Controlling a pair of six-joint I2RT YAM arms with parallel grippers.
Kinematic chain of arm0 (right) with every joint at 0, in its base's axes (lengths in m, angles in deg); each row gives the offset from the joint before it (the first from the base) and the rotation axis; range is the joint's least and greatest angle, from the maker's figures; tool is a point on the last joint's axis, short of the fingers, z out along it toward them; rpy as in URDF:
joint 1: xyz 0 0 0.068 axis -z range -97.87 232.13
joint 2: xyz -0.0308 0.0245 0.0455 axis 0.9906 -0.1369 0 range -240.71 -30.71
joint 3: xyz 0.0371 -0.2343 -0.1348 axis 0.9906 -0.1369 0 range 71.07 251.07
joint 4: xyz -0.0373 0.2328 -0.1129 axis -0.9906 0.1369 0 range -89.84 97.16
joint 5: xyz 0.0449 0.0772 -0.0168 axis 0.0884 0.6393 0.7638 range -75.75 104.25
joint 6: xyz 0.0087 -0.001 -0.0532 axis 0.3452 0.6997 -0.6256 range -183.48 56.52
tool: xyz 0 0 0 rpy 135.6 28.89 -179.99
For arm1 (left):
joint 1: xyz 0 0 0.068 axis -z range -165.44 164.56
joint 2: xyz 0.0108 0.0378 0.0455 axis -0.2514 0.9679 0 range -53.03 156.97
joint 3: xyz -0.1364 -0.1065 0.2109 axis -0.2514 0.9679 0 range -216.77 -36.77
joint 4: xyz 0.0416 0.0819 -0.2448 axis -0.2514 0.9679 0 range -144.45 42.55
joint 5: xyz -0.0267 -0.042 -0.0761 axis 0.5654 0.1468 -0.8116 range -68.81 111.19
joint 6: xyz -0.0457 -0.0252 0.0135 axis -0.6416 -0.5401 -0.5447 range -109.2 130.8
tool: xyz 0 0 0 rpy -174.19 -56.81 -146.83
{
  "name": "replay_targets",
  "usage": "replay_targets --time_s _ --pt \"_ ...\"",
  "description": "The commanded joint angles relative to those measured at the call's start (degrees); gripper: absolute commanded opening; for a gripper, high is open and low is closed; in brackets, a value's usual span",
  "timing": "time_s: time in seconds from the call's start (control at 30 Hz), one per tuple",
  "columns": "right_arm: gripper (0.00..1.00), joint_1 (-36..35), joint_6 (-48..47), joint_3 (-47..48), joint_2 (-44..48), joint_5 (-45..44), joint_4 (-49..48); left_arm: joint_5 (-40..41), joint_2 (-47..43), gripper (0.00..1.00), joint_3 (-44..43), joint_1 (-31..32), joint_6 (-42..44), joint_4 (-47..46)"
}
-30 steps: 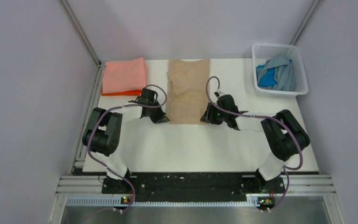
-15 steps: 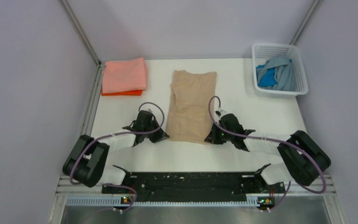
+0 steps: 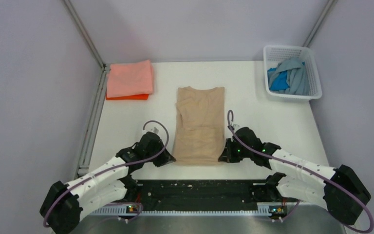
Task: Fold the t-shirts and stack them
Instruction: Grab one side of the 2/3 rectangular tshirt with both arms, then fold the long partially folded tshirt into a neat square
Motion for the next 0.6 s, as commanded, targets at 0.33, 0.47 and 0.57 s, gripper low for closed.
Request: replay_targets --time_s 0.33,0.47,0.57 --pt "0.00 6.7 -7.7 23.8 -4.9 -2.4 9.4 17.4 5.2 0.00 -23.5 -0.4 10.9 -2.3" --pt "0.00 13.4 -9.0 30.2 -8.5 0.3 9.5 20.4 12.3 0.00 -32.1 -1.7 13.8 -2.7" --pt "0.00 16.6 -10.4 34.3 -11.9 3.8 9.5 20.1 17.2 0.00 -37.3 -4.1 15.5 -3.0"
